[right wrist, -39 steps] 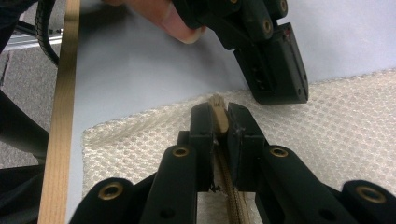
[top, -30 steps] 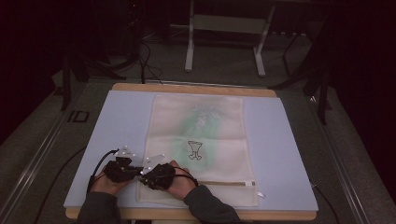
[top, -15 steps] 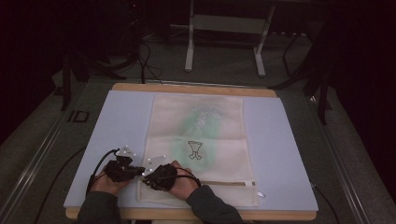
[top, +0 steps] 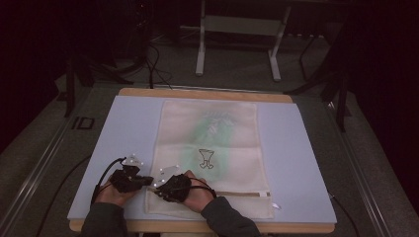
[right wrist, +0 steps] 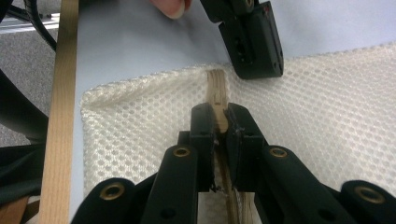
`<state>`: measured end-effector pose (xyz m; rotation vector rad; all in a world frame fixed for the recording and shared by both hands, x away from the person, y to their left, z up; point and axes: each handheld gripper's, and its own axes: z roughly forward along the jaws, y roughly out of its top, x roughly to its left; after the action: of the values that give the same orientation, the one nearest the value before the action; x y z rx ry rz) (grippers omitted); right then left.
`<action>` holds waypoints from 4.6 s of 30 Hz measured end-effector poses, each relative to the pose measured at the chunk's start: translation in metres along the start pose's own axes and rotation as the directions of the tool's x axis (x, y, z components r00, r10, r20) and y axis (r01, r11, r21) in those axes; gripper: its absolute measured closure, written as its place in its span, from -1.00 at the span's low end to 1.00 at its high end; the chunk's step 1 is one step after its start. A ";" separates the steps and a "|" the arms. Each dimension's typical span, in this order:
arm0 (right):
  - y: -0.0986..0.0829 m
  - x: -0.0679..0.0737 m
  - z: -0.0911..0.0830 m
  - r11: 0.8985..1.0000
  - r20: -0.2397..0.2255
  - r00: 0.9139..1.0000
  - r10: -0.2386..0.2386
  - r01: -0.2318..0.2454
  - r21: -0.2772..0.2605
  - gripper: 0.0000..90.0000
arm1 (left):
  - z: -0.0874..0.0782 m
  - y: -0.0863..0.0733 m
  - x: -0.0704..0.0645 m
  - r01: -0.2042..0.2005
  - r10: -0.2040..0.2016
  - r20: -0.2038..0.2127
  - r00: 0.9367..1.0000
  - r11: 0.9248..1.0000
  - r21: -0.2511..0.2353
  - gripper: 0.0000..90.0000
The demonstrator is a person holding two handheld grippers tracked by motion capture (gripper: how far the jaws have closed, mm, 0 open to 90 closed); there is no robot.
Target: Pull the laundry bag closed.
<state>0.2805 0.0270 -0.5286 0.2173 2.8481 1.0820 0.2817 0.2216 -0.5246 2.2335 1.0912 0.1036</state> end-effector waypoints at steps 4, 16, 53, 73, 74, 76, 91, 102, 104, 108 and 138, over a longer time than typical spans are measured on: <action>0.000 0.001 -0.001 1.000 0.008 1.000 -0.004 0.004 0.005 0.83 | 0.000 0.000 0.000 0.002 -0.002 0.003 1.000 1.000 -0.001 1.00; 0.001 0.004 -0.006 0.999 0.027 0.999 -0.025 0.024 0.036 0.83 | 0.000 -0.001 0.001 0.002 -0.002 0.010 1.000 1.000 -0.009 1.00; -0.015 0.005 -0.028 0.997 0.046 0.998 -0.037 0.034 0.073 0.83 | 0.000 -0.001 0.002 0.003 -0.003 0.014 1.000 1.000 -0.009 0.99; -0.024 0.007 -0.037 0.995 0.068 0.996 -0.050 0.044 0.086 0.83 | 0.000 -0.001 0.001 0.006 -0.006 0.014 1.000 1.000 -0.005 0.99; -0.024 0.007 -0.037 0.995 0.068 0.996 -0.049 0.043 0.086 0.83 | 0.000 -0.001 0.001 0.006 -0.006 0.013 1.000 1.000 -0.005 0.99; -0.025 0.008 -0.038 0.995 0.072 0.996 -0.048 0.041 0.087 0.83 | 0.000 -0.001 0.001 0.007 -0.007 0.013 1.000 1.000 -0.005 0.99; -0.033 0.008 -0.046 0.996 0.084 0.996 -0.043 0.035 0.086 0.83 | 0.000 -0.001 0.002 0.006 -0.006 0.015 1.000 1.000 -0.005 1.00; -0.037 0.009 -0.053 0.995 0.090 0.995 -0.043 0.035 0.091 0.83 | 0.000 -0.001 0.002 0.009 -0.009 0.016 1.000 1.000 -0.005 1.00; -0.038 0.010 -0.054 0.995 0.091 0.995 -0.047 0.038 0.092 0.83 | 0.000 -0.001 0.003 0.012 -0.012 0.023 1.000 1.000 -0.006 0.99; -0.042 0.009 -0.057 0.995 0.093 0.995 -0.041 0.032 0.092 0.83 | 0.000 -0.001 0.003 0.010 -0.010 0.024 1.000 1.000 -0.005 1.00; -0.054 0.007 -0.073 0.994 0.095 0.995 -0.015 0.005 0.105 0.83 | 0.000 -0.001 0.003 0.018 -0.018 0.027 0.999 1.000 -0.006 1.00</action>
<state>0.2585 -0.0597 -0.5104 0.2546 2.8191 0.8952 0.2831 0.2244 -0.5258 2.2128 1.0953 0.0694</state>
